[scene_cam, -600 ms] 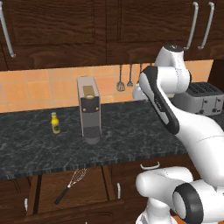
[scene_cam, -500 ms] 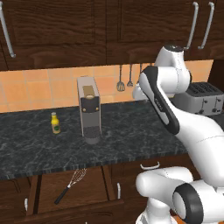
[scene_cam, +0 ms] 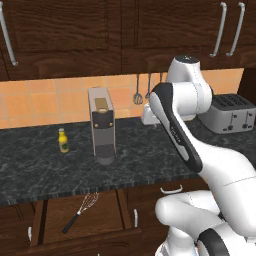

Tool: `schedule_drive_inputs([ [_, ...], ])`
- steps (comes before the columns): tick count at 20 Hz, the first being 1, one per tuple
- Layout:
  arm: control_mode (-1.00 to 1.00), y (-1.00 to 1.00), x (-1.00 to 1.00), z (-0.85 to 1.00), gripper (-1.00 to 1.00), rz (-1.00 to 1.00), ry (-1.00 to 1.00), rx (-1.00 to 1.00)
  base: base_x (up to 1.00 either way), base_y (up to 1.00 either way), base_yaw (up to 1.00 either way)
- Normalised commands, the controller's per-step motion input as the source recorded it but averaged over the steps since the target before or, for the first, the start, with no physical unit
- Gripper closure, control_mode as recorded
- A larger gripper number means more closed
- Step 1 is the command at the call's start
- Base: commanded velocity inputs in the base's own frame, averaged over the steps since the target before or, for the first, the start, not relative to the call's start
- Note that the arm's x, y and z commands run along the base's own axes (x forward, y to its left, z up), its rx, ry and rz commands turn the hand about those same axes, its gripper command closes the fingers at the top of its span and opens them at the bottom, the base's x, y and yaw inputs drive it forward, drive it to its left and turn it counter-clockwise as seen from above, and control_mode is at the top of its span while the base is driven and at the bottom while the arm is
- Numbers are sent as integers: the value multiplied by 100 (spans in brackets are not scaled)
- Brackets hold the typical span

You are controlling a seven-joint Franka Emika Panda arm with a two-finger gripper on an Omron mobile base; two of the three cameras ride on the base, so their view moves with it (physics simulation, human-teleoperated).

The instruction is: Pick the whisk from the drawer and place it on the counter.

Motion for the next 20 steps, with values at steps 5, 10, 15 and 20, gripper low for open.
schedule_drive_inputs([
  [5,-100,72,-57,-19,-100,-11,4,0,0,0,0],
  [10,-100,71,-35,-30,-100,-13,10,0,0,0,0],
  [15,-100,69,-32,-35,-100,-14,13,1,0,0,0],
  [20,-100,36,-11,-18,-100,-5,18,1,0,0,0],
])
